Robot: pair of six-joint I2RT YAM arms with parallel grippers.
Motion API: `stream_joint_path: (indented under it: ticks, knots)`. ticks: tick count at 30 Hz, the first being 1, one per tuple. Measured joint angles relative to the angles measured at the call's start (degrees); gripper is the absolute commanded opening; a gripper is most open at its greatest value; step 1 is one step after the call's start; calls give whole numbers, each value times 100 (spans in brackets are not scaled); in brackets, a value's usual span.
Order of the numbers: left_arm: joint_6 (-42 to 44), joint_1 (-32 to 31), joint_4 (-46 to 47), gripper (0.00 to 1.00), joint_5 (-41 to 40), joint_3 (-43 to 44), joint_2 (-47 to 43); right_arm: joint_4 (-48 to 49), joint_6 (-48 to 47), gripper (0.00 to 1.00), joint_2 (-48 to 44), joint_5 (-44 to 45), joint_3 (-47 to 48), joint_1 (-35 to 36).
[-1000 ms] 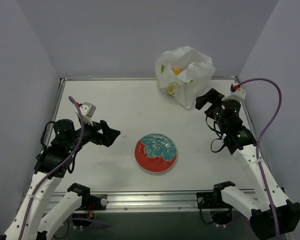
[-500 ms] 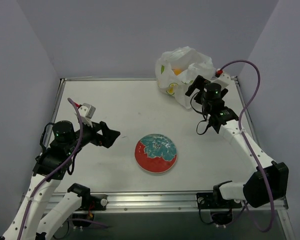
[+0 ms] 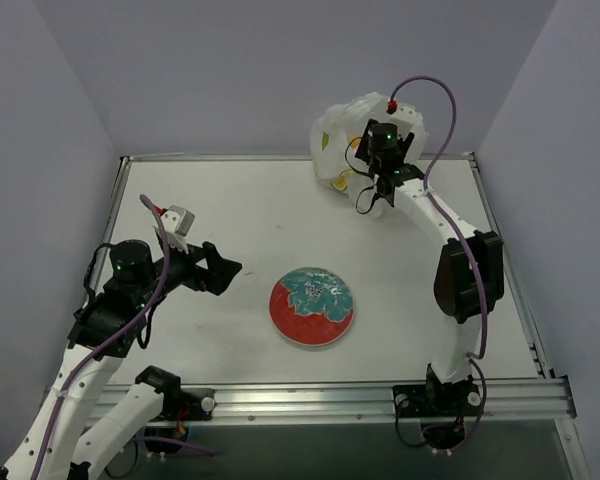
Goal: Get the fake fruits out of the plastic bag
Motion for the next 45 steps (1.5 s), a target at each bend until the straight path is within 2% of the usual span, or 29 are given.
stream_joint_path:
  ticks: [2,3,6,8,13,17,24,28,34,38,39,40,42,43,45]
  knots:
    - [0,0,-7,94,-68,0,105,9,-107,5,321,0,166,-46]
    - [-2,2,-7,94,-87,0,173,2,-146,1,422,-87,177,-81]
    - [-74,52,9,94,-50,33,505,199,-186,0,409,-568,-184,-149]
    - [-219,120,96,94,66,87,802,525,-240,0,131,-970,-778,-136]
    - [-815,87,601,94,138,111,1510,1075,-236,0,-1370,-2323,-2935,76]
    - [-1064,-476,881,94,-365,540,2022,1443,-98,0,-2664,-3139,-4076,179]
    - [-581,-1408,1104,94,-1182,2885,4052,1676,37,0,-3606,-3545,-4854,177]
    - [44,-1539,879,94,-1335,4411,5458,1615,127,0,-3810,-3615,-5228,177]
    - [774,-1541,234,94,-1596,6164,7171,1591,214,0,-4065,-3694,-5460,179]
    - [1141,-1521,-505,94,-1902,8443,8885,1545,223,0,-4245,-3692,-5565,179]
    - [1180,-1510,-638,99,-1912,8988,9294,1521,234,0,-4291,-3689,-5595,179]
    - [1202,-1486,-811,81,-1878,9475,9676,1504,236,0,-4325,-3689,-5619,179]
    - [1169,-1429,-1123,34,-1764,10233,10301,1471,238,0,-4378,-3663,-5668,177]
    - [1139,-1397,-1231,5,-1733,10375,10472,1449,240,0,-4391,-3628,-5687,170]
    - [1119,-1303,-1266,2,-1792,9855,10408,1403,256,0,-4395,-3526,-5716,151]
